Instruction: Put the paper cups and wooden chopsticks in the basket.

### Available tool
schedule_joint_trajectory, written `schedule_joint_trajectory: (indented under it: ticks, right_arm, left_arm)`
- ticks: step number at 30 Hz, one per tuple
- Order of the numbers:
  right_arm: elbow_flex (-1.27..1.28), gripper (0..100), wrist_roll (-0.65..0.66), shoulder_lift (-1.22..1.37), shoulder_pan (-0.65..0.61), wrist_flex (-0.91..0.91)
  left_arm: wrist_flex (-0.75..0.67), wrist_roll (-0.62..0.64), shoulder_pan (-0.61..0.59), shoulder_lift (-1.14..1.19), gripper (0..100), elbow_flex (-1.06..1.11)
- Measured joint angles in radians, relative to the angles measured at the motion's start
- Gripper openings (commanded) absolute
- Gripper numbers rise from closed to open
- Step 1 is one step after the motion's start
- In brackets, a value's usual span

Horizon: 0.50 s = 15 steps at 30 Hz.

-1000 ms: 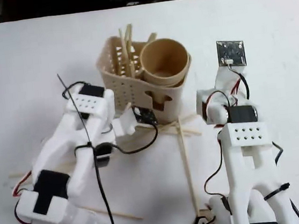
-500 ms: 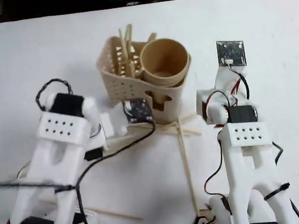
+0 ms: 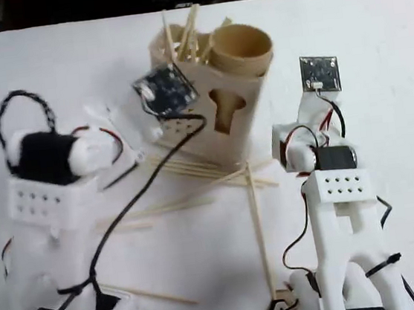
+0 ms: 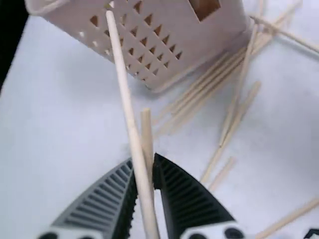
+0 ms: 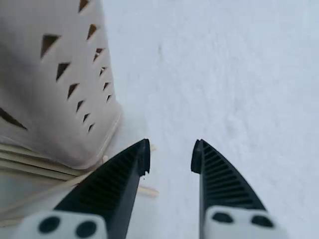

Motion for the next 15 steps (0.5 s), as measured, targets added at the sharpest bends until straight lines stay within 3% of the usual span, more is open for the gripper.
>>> schedule_joint_trajectory:
  ticks: [6,15]
  right_arm:
    - [0.0,14.5,0.0,0.0,0.0,0.0]
    - [0.0,14.5,0.0,0.0,0.0,0.0]
  left_arm:
    - [0.0,0.063,0.0,0.0,2,-0.158]
    - [0.009,0.069,0.0,0.0,2,-0.176]
